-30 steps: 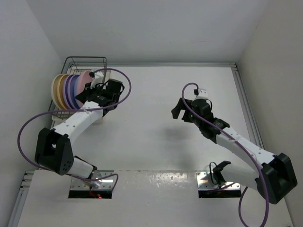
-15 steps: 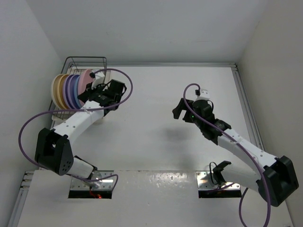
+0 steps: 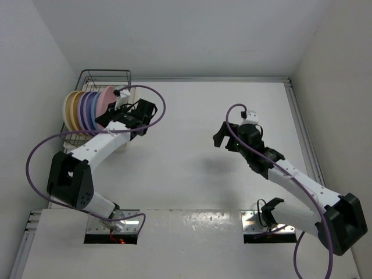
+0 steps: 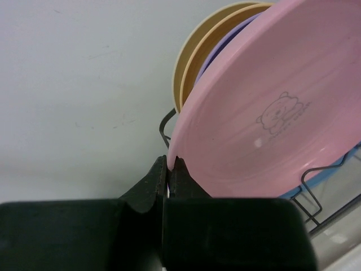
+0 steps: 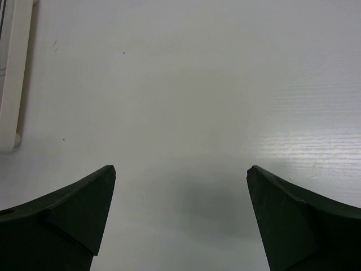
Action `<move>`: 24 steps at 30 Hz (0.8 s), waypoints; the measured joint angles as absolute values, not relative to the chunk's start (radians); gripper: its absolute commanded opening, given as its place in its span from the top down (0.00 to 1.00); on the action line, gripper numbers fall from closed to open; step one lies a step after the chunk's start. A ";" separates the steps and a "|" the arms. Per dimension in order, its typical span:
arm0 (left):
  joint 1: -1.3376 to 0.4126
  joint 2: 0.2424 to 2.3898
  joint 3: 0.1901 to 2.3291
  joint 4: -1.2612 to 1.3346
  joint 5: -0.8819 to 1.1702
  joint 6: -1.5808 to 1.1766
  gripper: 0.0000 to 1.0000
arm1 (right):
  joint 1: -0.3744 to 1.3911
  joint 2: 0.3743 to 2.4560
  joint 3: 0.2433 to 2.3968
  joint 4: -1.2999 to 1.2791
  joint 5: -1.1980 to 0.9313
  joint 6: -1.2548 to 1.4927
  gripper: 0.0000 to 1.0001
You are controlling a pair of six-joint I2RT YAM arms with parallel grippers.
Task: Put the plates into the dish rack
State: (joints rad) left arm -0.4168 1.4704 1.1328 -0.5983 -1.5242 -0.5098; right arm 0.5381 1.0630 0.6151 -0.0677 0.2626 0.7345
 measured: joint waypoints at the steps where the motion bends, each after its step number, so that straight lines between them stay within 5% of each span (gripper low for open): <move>1: -0.415 1.479 1.129 -0.598 -1.536 -0.514 0.99 | 0.538 1.061 0.615 -0.069 0.263 0.734 0.00; 24: -0.412 1.481 1.173 -0.619 -1.509 -0.472 0.99 | 0.530 1.019 0.598 -0.085 0.290 0.726 0.00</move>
State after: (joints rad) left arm -0.4118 1.4807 1.1732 -0.6186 -1.5089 -0.4717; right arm 0.5304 1.0191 0.5983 -0.0849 0.2897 0.7261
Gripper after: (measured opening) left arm 0.023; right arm 0.995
